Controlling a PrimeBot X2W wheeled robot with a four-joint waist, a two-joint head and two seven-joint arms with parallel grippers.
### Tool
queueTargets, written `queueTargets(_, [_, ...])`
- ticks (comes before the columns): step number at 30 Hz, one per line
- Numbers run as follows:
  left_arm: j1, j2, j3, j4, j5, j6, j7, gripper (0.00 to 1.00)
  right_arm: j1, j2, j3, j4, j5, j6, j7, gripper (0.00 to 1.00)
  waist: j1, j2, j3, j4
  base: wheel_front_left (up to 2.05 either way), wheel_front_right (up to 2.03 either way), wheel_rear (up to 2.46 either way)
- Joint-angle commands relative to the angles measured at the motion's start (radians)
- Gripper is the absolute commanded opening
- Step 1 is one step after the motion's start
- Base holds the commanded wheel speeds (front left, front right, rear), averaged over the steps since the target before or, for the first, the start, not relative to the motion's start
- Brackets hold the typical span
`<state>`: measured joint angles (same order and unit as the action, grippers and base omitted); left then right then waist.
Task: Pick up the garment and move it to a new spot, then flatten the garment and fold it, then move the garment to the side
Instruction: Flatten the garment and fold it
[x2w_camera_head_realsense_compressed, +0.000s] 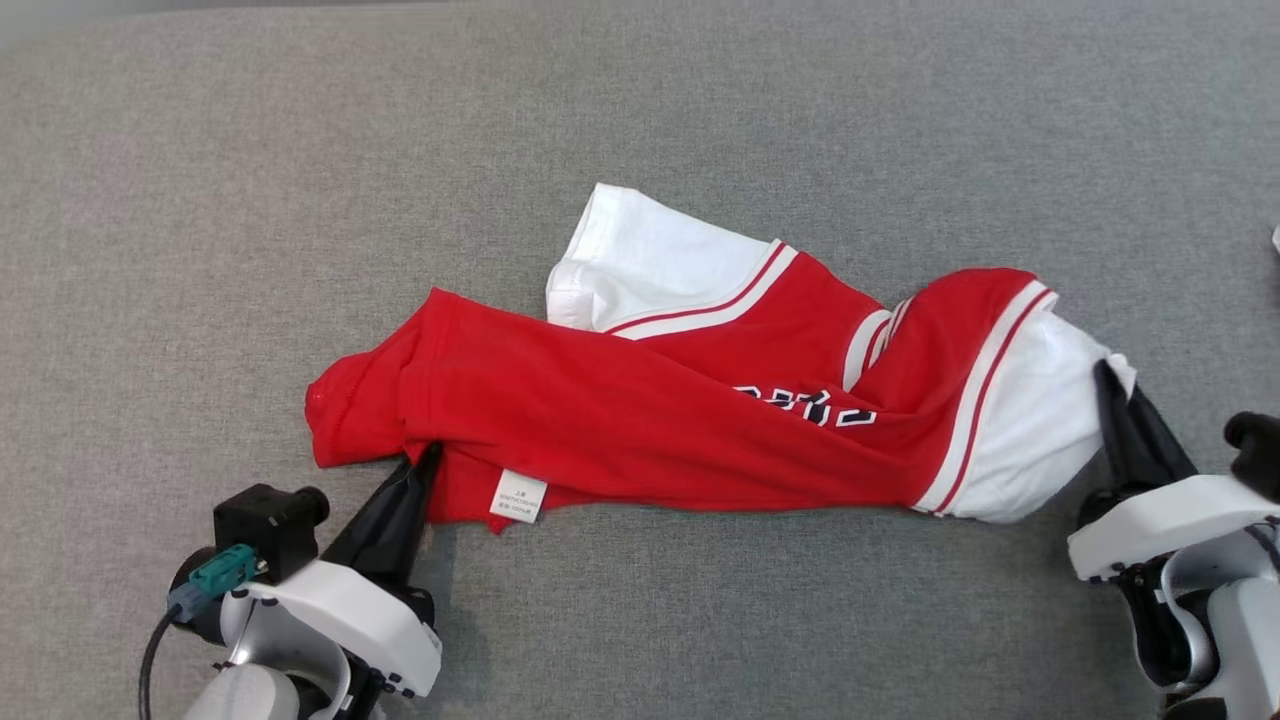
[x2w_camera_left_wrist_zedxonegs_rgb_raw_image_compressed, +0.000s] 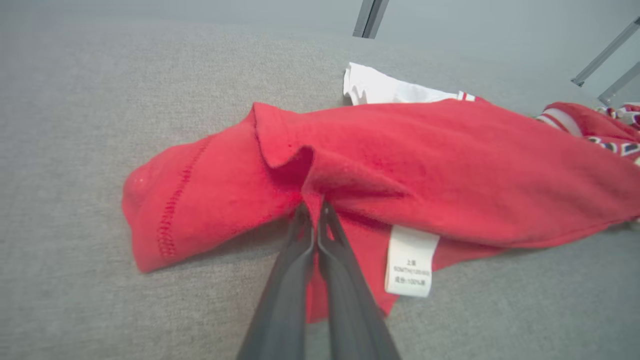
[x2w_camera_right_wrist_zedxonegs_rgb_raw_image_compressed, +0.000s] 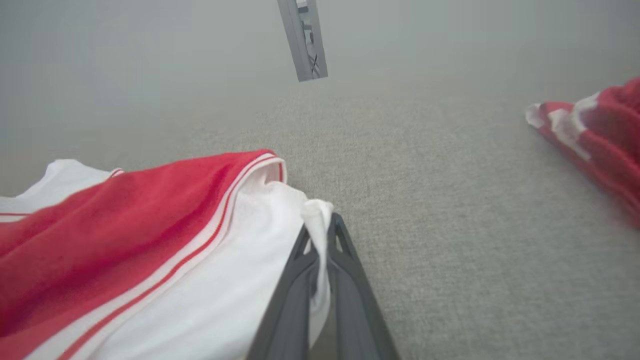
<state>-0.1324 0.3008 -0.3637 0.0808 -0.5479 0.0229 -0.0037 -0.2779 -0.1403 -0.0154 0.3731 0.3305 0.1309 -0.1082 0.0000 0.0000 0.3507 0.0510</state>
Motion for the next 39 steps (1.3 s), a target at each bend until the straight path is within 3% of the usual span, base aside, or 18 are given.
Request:
queueTargets(1, [-0.013, 0.014, 0.007, -0.015, -0.006, 0.000, 0.005, 0.00, 0.006, -0.004, -0.017, -0.013, 0.011, 0.000, -0.009, 0.00, 0.0000, 0.0000, -0.012, -0.006, 0.00, 0.00, 0.00])
queueTargets(7, [-0.031, 0.069, 0.046, -0.166, 0.002, 0.016, 0.035, 0.00, -0.024, -0.002, -0.065, -0.157, 0.070, 0.000, -0.018, 0.00, 0.0000, 0.0000, -0.058, -0.031, 0.00, 0.00, 0.00])
queueTargets(9, [-0.062, 0.104, 0.068, -0.252, 0.011, 0.024, 0.058, 0.00, -0.052, 0.005, -0.082, -0.261, 0.088, 0.000, -0.011, 0.00, 0.0000, 0.0000, -0.078, -0.042, 0.00, 0.00, 0.00])
queueTargets(23, [-0.337, 0.166, 0.206, -0.495, 0.066, 0.099, 0.087, 0.00, -0.298, 0.001, -0.138, -0.714, 0.041, 0.000, 0.072, 0.00, 0.0000, 0.0000, -0.153, -0.070, 0.00, 0.00, 0.00])
queueTargets(32, [-0.451, 0.180, 0.227, -0.550, 0.100, 0.121, 0.101, 0.00, -0.371, 0.000, -0.124, -0.793, 0.035, 0.000, 0.155, 0.00, 0.0000, 0.0000, -0.162, -0.079, 0.00, 0.00, 0.00])
queueTargets(39, [-0.546, 0.168, 0.185, -0.427, 0.059, 0.060, 0.105, 0.00, -0.427, -0.001, -0.097, -0.665, 0.080, 0.000, 0.153, 0.00, 0.0000, 0.0000, -0.126, -0.079, 0.00, 0.00, 0.00])
